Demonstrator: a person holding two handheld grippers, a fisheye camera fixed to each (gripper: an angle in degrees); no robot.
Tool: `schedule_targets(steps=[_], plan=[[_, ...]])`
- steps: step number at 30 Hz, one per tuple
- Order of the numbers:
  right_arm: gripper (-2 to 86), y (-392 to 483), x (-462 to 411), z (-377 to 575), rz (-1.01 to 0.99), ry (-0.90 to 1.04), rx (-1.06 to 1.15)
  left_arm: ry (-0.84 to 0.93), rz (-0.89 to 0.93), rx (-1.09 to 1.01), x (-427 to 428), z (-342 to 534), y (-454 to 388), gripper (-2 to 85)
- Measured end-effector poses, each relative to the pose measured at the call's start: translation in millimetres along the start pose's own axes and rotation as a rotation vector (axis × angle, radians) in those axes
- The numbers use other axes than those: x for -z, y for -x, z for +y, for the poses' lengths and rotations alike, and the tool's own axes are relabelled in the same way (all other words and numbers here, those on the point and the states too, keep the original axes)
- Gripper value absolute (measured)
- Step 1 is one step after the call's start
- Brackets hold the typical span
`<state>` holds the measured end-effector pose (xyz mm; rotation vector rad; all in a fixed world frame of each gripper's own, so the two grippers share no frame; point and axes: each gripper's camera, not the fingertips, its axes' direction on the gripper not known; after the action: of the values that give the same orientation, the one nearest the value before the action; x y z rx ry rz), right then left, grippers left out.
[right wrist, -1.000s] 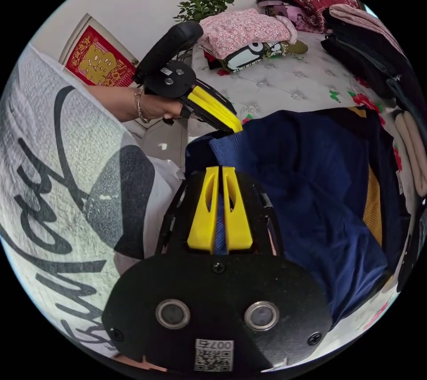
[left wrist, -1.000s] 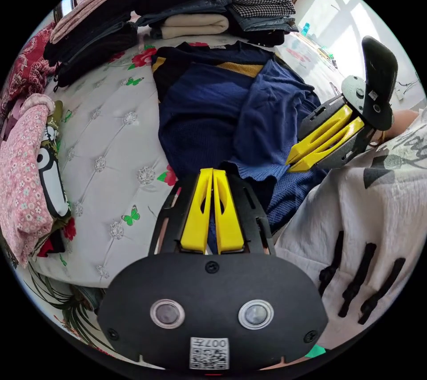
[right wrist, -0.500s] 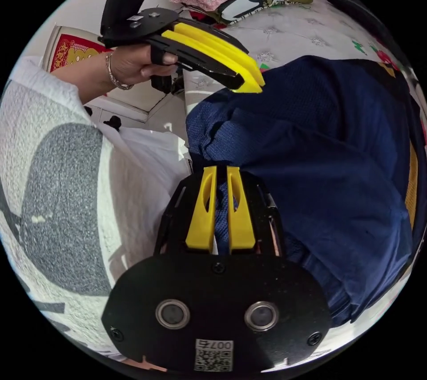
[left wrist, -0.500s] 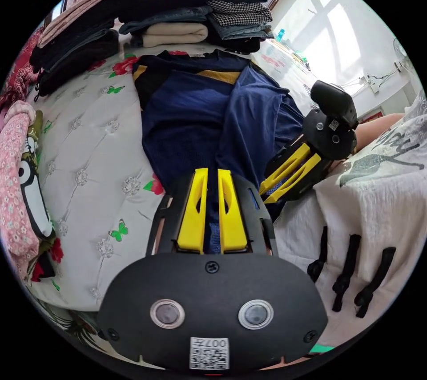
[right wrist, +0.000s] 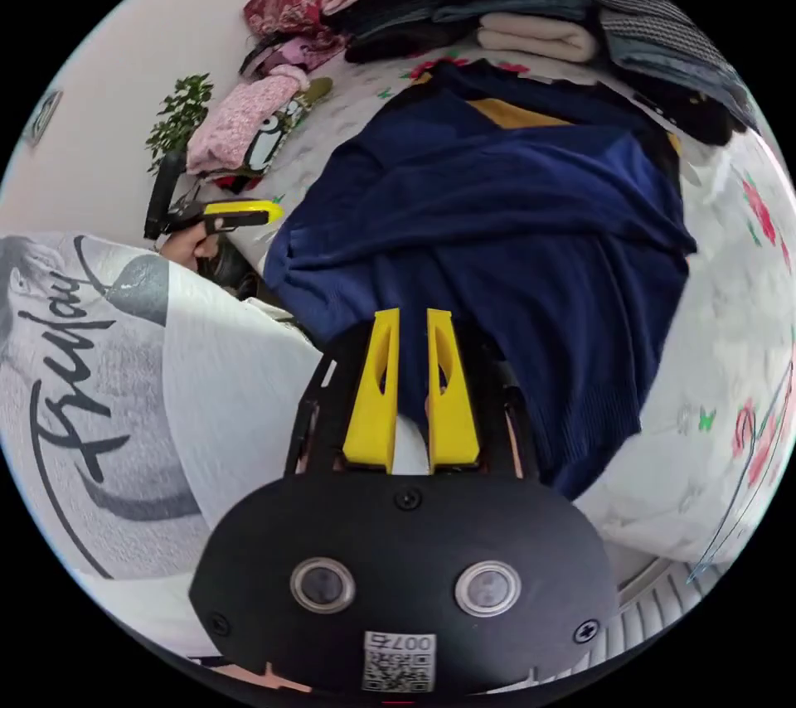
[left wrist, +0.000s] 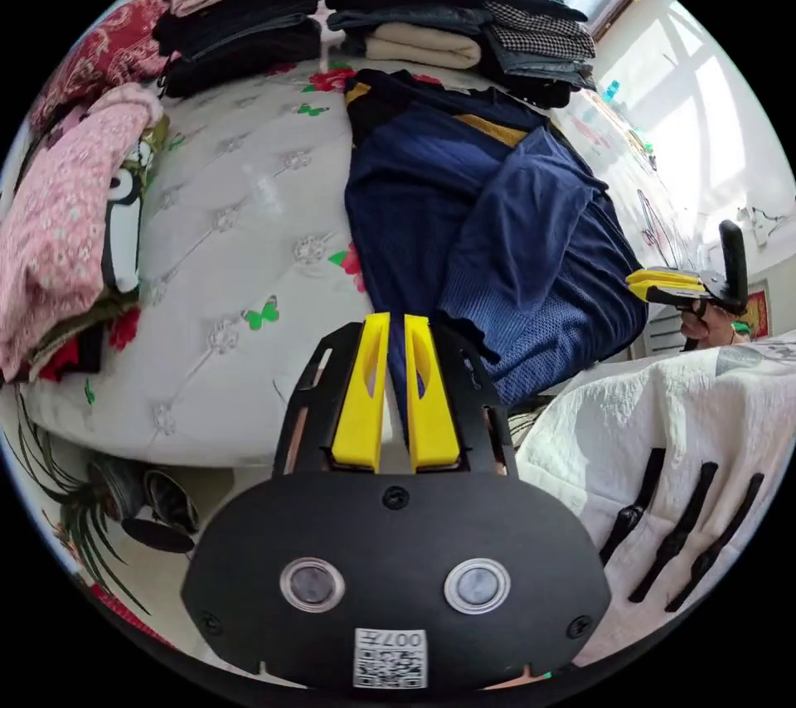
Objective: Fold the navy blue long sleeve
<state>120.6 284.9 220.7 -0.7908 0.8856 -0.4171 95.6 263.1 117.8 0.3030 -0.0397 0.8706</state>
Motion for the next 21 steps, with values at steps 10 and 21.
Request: schedule_targets(steps=[10, 21], plan=[[7.5, -115.2, 12.0, 218.3, 0.043, -0.008, -0.483, 0.061, 0.117, 0.260, -34.5, 132.3, 39.3, 11.7], [2.3, -118.8, -52.9, 189.9, 0.157, 0.192, -0.360, 0.345, -0.005, 0.084, -114.4, 82.4, 33.7, 0.8]])
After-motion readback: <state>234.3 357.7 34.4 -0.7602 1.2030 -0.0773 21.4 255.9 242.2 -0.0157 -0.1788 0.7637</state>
